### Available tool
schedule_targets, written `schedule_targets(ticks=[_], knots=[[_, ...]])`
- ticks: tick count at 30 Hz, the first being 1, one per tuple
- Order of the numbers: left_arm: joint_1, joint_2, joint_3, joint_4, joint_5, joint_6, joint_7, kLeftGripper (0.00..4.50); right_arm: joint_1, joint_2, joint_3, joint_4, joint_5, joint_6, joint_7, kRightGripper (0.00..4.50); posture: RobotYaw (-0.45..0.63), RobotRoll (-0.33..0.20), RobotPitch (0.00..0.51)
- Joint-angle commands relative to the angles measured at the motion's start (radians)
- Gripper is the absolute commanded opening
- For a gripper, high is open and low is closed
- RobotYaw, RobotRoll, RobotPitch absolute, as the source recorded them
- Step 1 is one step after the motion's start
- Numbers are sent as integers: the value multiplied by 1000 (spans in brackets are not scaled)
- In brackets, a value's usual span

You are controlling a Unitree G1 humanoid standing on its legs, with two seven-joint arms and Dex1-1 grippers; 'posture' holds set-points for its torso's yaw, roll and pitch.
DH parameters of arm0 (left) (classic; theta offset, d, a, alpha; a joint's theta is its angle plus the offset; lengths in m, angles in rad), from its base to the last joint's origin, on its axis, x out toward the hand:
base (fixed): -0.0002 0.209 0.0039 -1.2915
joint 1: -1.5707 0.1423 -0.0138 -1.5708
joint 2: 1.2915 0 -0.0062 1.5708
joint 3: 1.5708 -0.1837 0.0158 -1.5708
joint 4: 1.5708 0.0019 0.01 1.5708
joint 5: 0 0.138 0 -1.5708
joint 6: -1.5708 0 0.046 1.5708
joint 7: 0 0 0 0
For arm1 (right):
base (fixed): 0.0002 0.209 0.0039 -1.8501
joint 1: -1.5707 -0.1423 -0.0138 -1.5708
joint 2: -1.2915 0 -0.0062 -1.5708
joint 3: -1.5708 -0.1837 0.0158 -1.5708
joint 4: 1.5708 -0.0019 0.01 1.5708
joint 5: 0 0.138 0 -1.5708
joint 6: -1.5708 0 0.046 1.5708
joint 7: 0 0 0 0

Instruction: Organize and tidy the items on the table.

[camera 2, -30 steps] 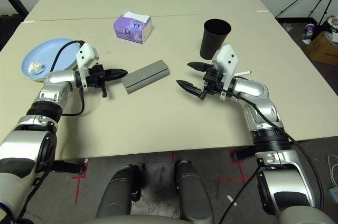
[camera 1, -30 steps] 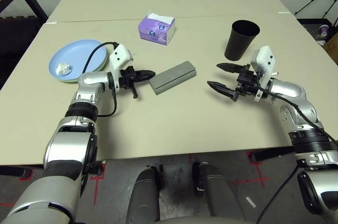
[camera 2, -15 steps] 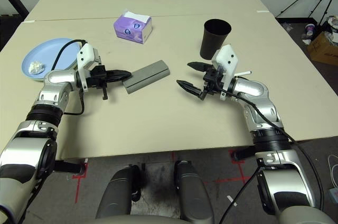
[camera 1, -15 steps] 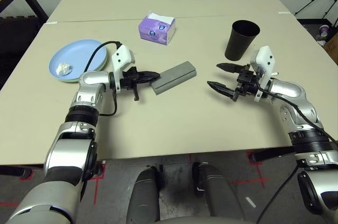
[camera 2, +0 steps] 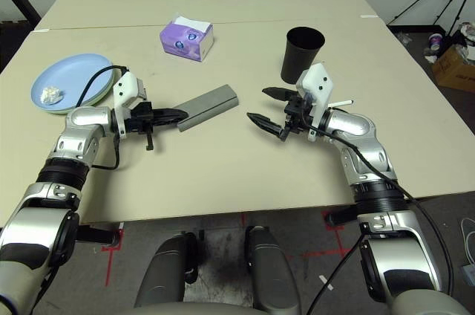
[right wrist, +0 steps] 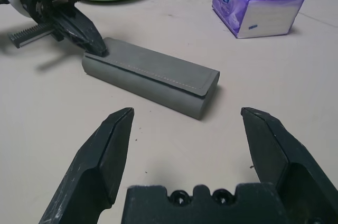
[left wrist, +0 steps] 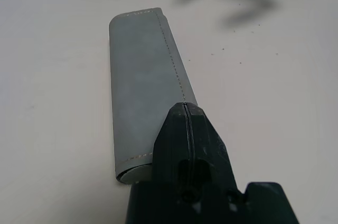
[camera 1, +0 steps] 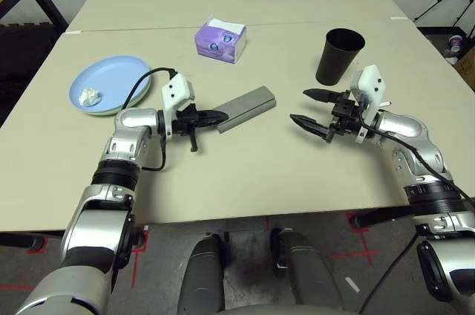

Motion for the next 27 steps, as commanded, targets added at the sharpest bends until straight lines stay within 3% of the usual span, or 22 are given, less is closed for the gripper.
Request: schedule_targets(ticks=[1,9,15,27], knots=[[-1,15,-11,20,7,-1,-6,16,7,-4,7,-21,2,-3,-2,4500,-80,0,159],[-6,46,32,-192,-110,107,-58,16,-13,-17,-1,34,-10,-37,4,4500,-73,0,157],[-21,55,24,-286,-137,180,-52,16,-33,-12,0,63,-8,-53,6,4500,-54,0,151],[-152,-10,14,-126,-117,135,-44,16,-41,11,4,48,-3,-53,-5,4500,-76,0,137]])
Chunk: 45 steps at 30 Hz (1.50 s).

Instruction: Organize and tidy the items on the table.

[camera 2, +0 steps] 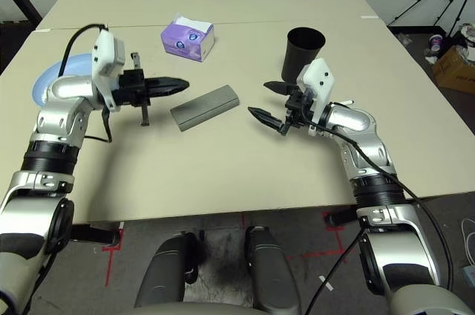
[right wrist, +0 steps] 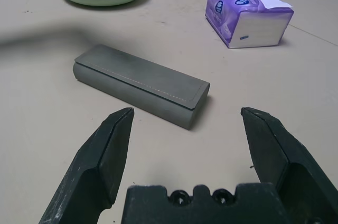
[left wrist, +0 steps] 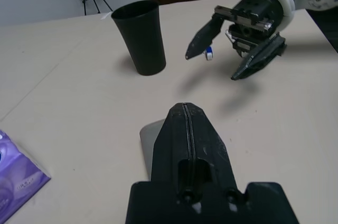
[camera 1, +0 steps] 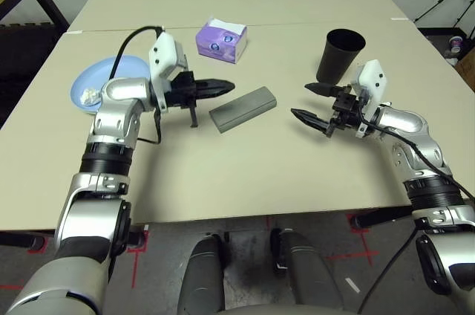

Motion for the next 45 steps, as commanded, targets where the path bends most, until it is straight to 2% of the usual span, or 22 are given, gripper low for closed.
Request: schedule_targets(ticks=[1,7,12,13,16,25,35,39,42,45], knots=[[-4,-15,-22,68,14,-43,-18,16,4,7,2,-14,11,0,-2,4500,-76,0,137],[0,-32,-42,135,31,-103,-34,16,30,8,-50,-47,56,39,-48,4500,-77,0,136],[3,-40,-38,149,34,-107,-22,16,93,9,-108,-117,100,76,-124,4500,-80,0,137],[5,-41,-35,145,32,-102,-13,181,104,2,-113,-131,103,83,-128,4500,-82,0,137],[14,-45,-29,122,23,-90,1,910,125,-15,-116,-154,110,97,-127,4500,-81,0,137],[38,-27,-37,81,25,-85,-22,4400,105,-67,-108,-132,118,114,-97,4500,-69,0,147],[52,-26,-35,91,32,-109,-16,4485,91,-86,-199,-84,124,168,-233,4500,-83,0,152],[58,-35,-32,87,29,-110,3,4485,57,-125,-221,-70,131,236,-262,4500,-92,0,153],[63,-44,-35,79,27,-110,14,4485,14,-188,-189,-31,99,267,-214,4500,-85,0,155],[70,-51,-37,69,26,-108,23,4485,-24,-290,-57,43,-35,138,-80,4500,-78,0,159]])
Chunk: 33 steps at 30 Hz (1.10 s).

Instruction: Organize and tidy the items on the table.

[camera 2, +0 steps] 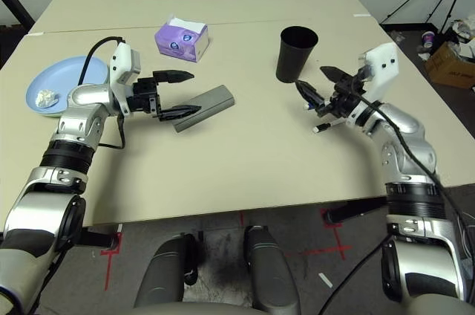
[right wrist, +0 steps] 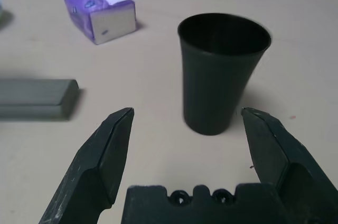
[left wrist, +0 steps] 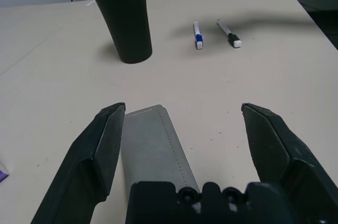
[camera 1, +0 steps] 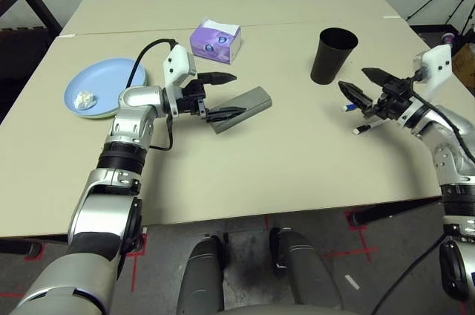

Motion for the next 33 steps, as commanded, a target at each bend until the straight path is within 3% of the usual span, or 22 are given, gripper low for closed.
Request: schedule_targets(ticks=[1,7,17,23,33], knots=[[22,-9,-11,-25,4,-5,8,4485,-41,-86,140,98,-154,-157,143,4500,-76,0,158],[40,-15,-24,-46,3,-2,-7,4485,-240,-142,320,334,-343,-450,336,4500,-62,0,161],[76,7,-79,-101,-9,27,-152,4485,-465,-112,463,599,-509,-664,514,4500,-84,0,170],[80,12,-53,-119,-25,74,-118,4485,-523,-99,500,642,-571,-694,565,4500,-77,0,172],[77,19,-23,-133,-33,92,-65,4485,-506,-110,570,560,-677,-664,615,4500,-75,0,178]])
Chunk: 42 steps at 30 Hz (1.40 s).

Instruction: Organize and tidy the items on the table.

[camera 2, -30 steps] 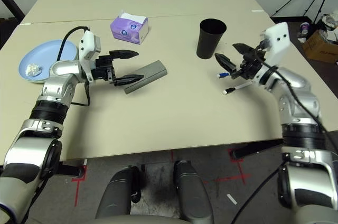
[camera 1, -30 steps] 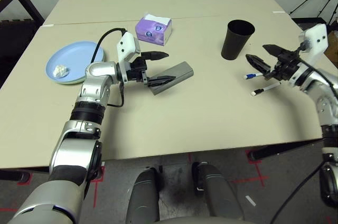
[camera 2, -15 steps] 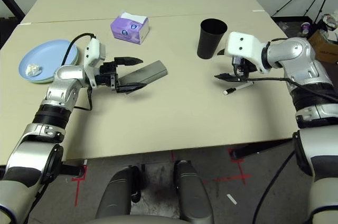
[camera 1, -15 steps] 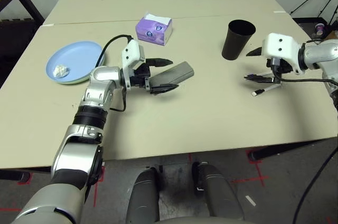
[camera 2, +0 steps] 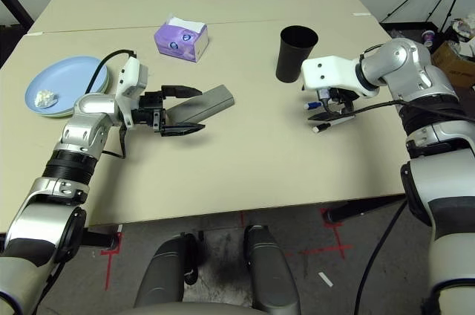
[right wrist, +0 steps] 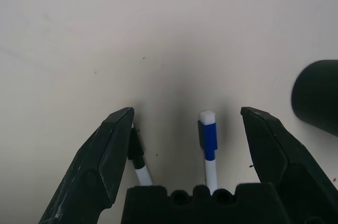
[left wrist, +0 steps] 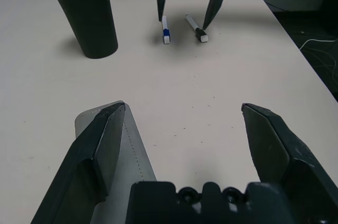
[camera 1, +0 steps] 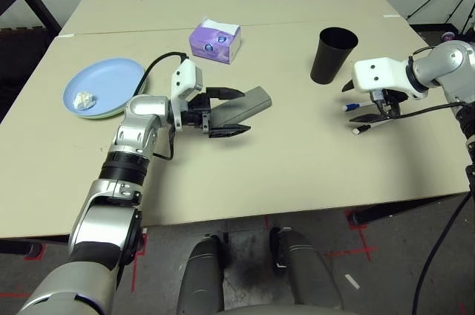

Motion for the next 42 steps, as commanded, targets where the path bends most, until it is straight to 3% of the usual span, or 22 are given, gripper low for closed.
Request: schedule_targets(ticks=[1,12,23,42], knots=[[13,13,4,-24,-9,11,4,4485,12,-17,31,-40,-43,11,19,4500,-78,0,180],[12,26,2,-33,-15,26,17,4485,-5,-15,97,-55,-155,-38,17,4500,-78,0,187],[18,32,1,-43,-14,34,26,4485,-39,-13,134,-28,-203,-44,102,4500,-71,0,191],[22,28,-3,-48,-11,27,39,4485,-70,31,162,50,-254,-100,104,4500,-49,0,181]])
